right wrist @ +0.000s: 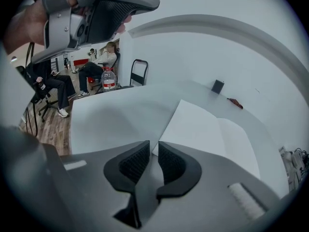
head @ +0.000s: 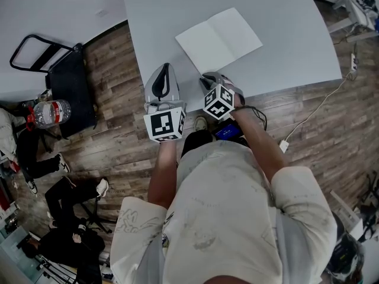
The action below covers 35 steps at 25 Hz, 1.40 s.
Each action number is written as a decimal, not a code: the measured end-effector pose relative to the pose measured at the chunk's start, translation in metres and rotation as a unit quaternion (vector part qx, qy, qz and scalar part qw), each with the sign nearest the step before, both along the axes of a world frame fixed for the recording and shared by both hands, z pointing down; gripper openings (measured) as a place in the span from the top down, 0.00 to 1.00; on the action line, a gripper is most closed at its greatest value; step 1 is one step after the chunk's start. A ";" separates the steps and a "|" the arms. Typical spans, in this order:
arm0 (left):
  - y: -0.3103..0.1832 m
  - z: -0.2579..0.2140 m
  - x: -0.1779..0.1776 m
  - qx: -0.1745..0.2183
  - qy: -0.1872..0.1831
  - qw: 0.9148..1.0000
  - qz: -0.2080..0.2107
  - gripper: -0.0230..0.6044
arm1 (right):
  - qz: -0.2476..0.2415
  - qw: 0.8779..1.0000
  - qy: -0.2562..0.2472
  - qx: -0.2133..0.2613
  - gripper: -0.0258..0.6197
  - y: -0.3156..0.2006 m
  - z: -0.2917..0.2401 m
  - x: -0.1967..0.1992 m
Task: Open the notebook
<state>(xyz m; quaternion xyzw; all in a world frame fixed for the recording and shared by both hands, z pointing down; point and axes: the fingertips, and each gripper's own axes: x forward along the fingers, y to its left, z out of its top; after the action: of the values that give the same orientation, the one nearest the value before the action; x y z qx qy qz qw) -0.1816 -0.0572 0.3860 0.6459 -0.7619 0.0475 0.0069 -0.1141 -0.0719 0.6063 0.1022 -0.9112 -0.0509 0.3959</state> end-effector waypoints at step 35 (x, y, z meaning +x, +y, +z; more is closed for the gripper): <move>-0.022 -0.003 0.010 0.011 -0.002 0.999 0.039 0.93 | 0.092 0.984 -0.147 0.031 0.84 -0.054 -0.094 0.009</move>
<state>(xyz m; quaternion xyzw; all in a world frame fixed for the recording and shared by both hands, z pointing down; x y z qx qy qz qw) -0.1720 -0.0791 0.3827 0.6748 -0.7369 0.0405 -0.0039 -0.1052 -0.1258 0.5123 0.2044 -0.9442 -0.0263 0.2570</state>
